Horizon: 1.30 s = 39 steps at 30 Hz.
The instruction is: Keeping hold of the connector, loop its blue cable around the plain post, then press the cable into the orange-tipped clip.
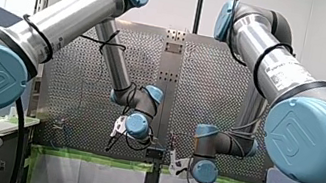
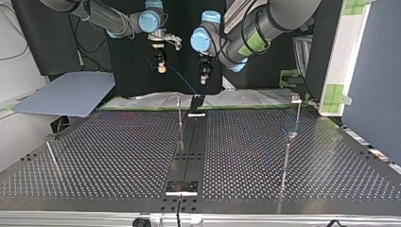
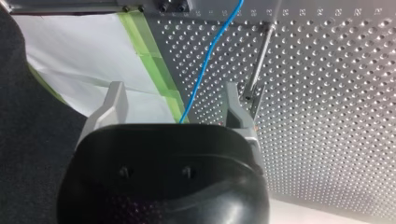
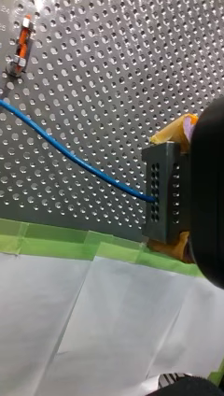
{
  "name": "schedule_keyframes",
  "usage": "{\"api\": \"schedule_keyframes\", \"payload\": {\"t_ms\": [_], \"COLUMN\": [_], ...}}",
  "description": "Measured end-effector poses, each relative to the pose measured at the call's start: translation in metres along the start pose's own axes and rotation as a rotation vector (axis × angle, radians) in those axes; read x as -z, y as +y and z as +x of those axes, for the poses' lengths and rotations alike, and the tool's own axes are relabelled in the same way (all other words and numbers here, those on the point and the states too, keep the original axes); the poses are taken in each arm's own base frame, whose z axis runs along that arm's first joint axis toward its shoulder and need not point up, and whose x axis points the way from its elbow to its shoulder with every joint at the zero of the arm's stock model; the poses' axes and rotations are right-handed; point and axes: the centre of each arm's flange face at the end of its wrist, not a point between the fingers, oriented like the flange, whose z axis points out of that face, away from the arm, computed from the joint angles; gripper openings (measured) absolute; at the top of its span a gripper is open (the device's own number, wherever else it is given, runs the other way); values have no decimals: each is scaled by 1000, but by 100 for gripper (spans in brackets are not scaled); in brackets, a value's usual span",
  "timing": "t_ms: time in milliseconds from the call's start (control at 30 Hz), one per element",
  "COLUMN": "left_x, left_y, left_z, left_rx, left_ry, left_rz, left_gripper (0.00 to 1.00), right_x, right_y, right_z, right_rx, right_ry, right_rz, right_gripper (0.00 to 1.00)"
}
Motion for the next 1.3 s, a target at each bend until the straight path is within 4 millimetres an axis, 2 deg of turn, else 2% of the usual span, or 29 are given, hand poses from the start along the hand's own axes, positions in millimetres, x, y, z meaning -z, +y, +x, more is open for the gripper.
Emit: {"api": "schedule_keyframes", "payload": {"t_ms": [133, 267, 533, 633, 867, 1300], "left_x": [0, 1, 1, -1, -5, -13], "left_y": [-1, -4, -8, -9, -15, -20], "left_z": [0, -1, -2, -2, 9, 5], "left_rx": [-20, -55, -114, -140, -162, -120], "left_ry": [-2, -13, -34, -48, -60, -109], "left_rz": [3, 13, 16, 18, 46, 99], "left_gripper": [100, 100, 100, 100, 100, 100], "right_x": [12, 20, 21, 20, 20, 20], "right_y": [1, 1, 3, 4, 2, 1], "right_z": [-3, 4, 41, 49, 53, 53], "right_rx": [-18, -26, -42, -44, -45, -46], "right_ry": [9, 35, 118, 133, 143, 145], "right_rz": [5, 11, 23, 29, 46, 56], "right_gripper": [0, 0, 0, 0, 0, 0]}}
